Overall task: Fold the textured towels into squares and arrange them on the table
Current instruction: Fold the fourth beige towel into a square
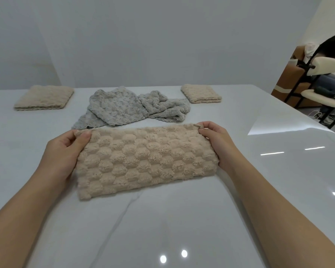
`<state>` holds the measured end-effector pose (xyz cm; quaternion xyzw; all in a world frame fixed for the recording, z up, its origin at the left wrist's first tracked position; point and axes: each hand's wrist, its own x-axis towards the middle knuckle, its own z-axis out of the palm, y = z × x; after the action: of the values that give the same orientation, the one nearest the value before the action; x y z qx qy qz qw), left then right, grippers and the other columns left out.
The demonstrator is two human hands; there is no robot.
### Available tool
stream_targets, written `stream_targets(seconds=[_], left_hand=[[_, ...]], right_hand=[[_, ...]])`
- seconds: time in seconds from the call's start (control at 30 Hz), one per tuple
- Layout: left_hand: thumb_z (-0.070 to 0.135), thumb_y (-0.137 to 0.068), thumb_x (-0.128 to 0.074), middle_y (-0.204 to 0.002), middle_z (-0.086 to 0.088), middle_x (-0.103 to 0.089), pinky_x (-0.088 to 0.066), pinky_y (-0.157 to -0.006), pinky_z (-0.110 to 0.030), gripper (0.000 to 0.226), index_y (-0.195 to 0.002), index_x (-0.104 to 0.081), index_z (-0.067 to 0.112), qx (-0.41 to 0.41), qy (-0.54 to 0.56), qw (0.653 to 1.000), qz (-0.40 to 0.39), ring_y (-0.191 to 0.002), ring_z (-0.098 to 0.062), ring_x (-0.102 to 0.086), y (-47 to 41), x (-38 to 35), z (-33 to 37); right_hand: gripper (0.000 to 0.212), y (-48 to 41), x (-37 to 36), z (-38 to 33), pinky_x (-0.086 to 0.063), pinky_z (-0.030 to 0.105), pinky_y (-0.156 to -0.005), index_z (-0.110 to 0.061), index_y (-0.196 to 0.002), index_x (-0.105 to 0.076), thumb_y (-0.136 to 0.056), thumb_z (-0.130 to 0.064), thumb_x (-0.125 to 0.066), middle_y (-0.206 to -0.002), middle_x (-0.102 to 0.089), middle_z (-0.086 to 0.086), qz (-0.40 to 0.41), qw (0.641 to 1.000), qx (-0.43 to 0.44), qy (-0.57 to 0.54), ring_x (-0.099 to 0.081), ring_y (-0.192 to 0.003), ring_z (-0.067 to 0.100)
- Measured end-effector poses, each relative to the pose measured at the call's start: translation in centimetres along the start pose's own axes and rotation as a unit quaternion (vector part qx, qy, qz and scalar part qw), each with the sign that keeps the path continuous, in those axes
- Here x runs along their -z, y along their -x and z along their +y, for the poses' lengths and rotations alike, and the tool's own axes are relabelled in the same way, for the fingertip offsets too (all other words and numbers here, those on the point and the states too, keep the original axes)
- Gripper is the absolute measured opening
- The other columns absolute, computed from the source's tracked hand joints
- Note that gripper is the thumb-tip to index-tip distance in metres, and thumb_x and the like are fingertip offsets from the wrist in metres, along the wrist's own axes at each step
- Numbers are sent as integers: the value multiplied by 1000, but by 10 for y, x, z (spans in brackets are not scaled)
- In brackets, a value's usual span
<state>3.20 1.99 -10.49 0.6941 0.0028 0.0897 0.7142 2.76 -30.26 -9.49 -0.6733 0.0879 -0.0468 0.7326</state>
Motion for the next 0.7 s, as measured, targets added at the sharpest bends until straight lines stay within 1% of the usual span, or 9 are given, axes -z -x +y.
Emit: stream_targets(seconds=[0.07, 0.13, 0.2, 0.27, 0.43, 0.5, 0.57, 0.63, 0.7], left_hand=[[21, -94, -56, -67, 6, -71, -52, -53, -18, 17, -83, -67, 15, 34, 5, 999, -12, -60, -7, -65, 3, -2, 3], [27, -93, -59, -68, -3, -70, -49, -58, -27, 23, -78, -66, 10, 13, -149, 989, 1, -64, -16, -62, 2, -2, -2], [36, -90, -61, -69, -9, -65, -41, -61, -34, 33, -69, -61, 11, -34, -376, 925, 42, -70, -25, -58, 0, -2, -9], [42, -89, -59, -70, -4, -62, -40, -60, -35, 33, -68, -57, 16, -67, -473, 875, 78, -74, -29, -56, 0, -7, -10], [40, -91, -57, -87, -2, -65, -40, -64, -35, 21, -101, -59, 21, -89, -519, 842, 119, -85, -31, -58, -2, -14, -15], [34, -90, -60, -98, -4, -62, -42, -71, -38, 34, -120, -53, 18, -99, -516, 842, 122, -94, -31, -57, -3, -12, -14], [26, -92, -58, -118, -14, -58, -42, -85, -47, 42, -130, -50, 11, -171, -526, 824, 123, -109, -36, -52, -1, -13, -10], [29, -94, -46, -132, -16, -55, -38, -99, -49, 45, -133, -51, 7, -238, -528, 814, 56, -122, -35, -48, 4, -24, -3], [41, -93, -29, -147, -6, -44, -25, -113, -46, 58, -140, -46, 12, -216, -534, 814, -77, -138, -25, -36, 12, -39, -2]], right_hand=[[18, 0, 3, -2, -49, 26, -61, -13, -84, -61, -92, -2, -50, -76, -62, 4, 8, 1000, -5, 14, -58, -65, 15], [18, -2, 5, 3, -45, 23, -55, -17, -84, -62, -91, -4, -51, -73, -61, 0, 45, 992, 25, 112, -53, -58, 12], [13, -7, 6, 12, -44, 26, -59, -23, -90, -63, -92, -15, -53, -74, -61, -9, 74, 943, 97, 308, -54, -61, 11], [11, -12, 4, 19, -43, 31, -68, -27, -99, -62, -93, -26, -52, -83, -61, -15, 84, 884, 134, 439, -58, -77, 14], [18, -19, -2, 23, -37, 29, -69, -27, -109, -60, -93, -35, -55, -95, -66, -13, 106, 860, 129, 482, -58, -86, 14], [21, -21, -3, 25, -37, 29, -69, -26, -111, -60, -92, -37, -56, -96, -66, -12, 116, 852, 135, 492, -56, -86, 13], [27, -22, -5, 26, -37, 29, -68, -27, -116, -57, -93, -39, -55, -99, -64, -12, 122, 836, 147, 515, -55, -86, 12], [31, -22, -6, 28, -38, 30, -68, -26, -123, -54, -94, -38, -53, -109, -60, -9, 124, 819, 157, 537, -57, -89, 14], [33, -20, -6, 28, -42, 32, -72, -24, -126, -53, -95, -35, -53, -119, -54, -4, 127, 807, 166, 552, -58, -96, 18]])
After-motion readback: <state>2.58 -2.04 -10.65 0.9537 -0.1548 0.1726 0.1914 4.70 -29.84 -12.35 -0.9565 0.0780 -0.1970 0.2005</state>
